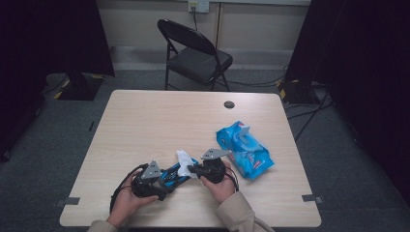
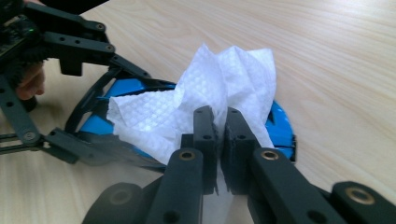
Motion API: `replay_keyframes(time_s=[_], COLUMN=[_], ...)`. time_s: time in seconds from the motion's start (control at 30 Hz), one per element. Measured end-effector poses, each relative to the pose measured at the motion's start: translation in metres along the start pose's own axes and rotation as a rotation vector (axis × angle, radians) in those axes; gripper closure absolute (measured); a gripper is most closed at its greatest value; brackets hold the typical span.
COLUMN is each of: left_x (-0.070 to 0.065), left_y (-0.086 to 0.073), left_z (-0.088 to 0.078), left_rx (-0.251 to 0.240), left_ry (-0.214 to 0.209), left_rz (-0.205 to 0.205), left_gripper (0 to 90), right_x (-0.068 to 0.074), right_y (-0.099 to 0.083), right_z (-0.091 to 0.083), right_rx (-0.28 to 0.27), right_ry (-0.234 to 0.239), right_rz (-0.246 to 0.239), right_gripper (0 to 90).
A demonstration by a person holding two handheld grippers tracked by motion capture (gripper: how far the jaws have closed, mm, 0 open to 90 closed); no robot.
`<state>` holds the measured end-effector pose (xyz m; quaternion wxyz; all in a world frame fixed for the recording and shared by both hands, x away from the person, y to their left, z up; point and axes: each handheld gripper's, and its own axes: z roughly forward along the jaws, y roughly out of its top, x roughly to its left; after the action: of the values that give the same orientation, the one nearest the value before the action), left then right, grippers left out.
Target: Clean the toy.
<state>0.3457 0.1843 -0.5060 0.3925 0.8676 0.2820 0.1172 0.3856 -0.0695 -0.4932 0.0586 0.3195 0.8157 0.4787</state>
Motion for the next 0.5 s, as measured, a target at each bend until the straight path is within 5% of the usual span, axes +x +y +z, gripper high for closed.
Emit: replay_keyframes(time_s=[0.5], left_x=[0.000], left_y=[0.000], left_z=[0.000], left_rx=[0.000], left_ry=[0.000], left_rz=[-0.001], left_gripper=[24.3], right_x=[-0.018], right_y=[-0.001], right_z=[0.000], right_rx=[-0.009], right_ry=[-0.020], right_rz=[0.037], right_gripper=[85.6])
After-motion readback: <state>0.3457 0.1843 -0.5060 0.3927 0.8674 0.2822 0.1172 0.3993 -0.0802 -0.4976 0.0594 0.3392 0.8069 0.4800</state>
